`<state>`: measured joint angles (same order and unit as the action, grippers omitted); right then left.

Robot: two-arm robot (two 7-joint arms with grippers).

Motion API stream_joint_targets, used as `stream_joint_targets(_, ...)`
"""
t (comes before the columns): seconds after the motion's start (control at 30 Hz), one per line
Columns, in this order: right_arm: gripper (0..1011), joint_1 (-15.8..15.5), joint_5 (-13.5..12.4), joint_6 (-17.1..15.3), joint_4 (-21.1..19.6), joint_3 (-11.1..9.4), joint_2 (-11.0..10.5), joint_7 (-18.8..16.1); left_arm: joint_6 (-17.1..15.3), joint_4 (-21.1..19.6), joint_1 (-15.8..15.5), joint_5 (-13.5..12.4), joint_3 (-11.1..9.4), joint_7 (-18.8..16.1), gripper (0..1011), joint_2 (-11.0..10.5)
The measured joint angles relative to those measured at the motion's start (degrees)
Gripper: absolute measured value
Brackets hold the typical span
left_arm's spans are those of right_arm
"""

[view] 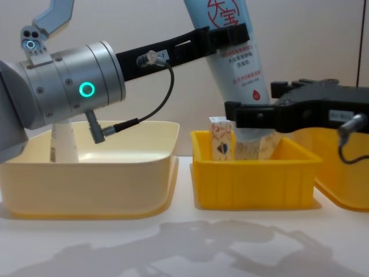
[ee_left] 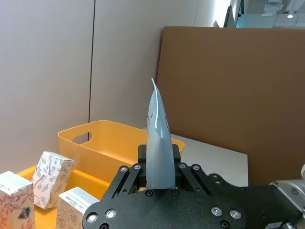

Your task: Bimanual collaborative sorting of washing and personal care products

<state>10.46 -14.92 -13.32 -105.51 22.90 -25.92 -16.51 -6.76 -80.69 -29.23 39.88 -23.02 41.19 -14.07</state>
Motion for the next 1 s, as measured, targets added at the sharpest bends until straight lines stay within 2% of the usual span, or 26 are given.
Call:
stream_joint_targets(0.17, 1001, 1.36, 2.15, 0.51, 1.44, 1.63, 1.31, 0.74, 0.00, 0.00, 0.00, 0.00, 0.01, 0.00, 257, -0.02)
stream_joint_targets(0.57, 998, 2.87, 4.61, 1.08, 3.11, 3.46, 2.81, 1.53, 0.01, 0.00, 0.00, 0.00, 0.00, -0.01, 257, 0.01)
stream_joint_targets(0.7, 927, 3.18, 5.10, 1.24, 3.46, 3.82, 3.14, 1.71, 0.01, 0.00, 0.00, 0.00, 0.00, 0.00, 257, 0.00)
stream_joint_targets(0.83, 807, 3.37, 5.40, 1.31, 3.66, 4.02, 3.33, 1.83, 0.01, 0.00, 0.00, 0.00, 0.00, -0.01, 257, 0.00)
stream_joint_targets(1.0, 764, 3.52, 5.63, 1.40, 3.83, 4.19, 3.49, 1.90, 0.02, 0.00, 0.00, -0.01, 0.01, -0.01, 257, 0.00)
